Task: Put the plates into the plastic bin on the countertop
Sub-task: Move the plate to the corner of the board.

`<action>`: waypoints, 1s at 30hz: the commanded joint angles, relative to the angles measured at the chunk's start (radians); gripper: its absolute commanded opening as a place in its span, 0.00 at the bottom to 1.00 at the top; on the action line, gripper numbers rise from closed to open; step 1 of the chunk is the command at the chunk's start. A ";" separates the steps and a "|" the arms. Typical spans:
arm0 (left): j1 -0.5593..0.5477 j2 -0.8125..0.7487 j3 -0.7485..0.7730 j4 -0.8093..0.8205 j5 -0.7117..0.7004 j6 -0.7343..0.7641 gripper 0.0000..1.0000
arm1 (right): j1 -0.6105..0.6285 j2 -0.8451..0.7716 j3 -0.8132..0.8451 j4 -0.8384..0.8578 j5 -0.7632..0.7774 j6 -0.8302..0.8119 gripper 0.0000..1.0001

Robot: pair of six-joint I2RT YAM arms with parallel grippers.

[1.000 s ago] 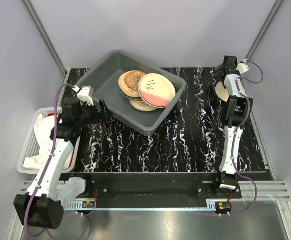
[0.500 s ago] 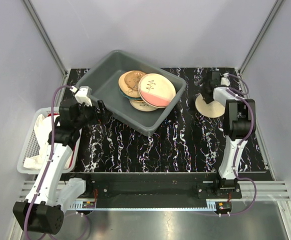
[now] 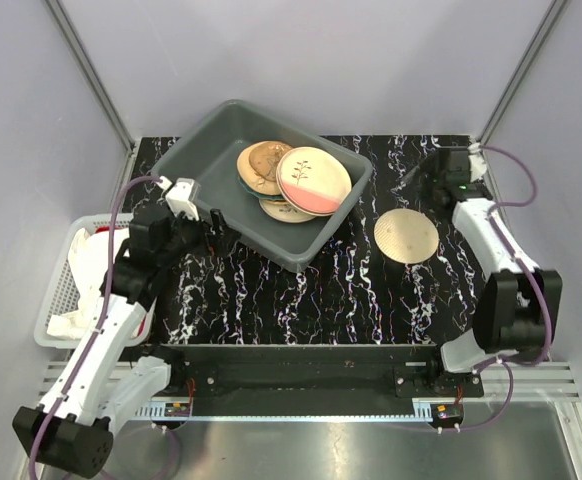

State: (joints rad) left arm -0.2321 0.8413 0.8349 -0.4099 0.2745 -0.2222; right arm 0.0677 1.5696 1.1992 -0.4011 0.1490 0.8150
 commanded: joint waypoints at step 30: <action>-0.358 -0.071 -0.221 0.114 -0.163 -0.236 0.99 | -0.100 0.578 0.383 -0.318 0.092 -0.252 1.00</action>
State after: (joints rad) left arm -0.5861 0.7799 0.6411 -0.3763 0.0963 -0.4206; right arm -0.0383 2.1475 1.6436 -0.7212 0.2279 0.5613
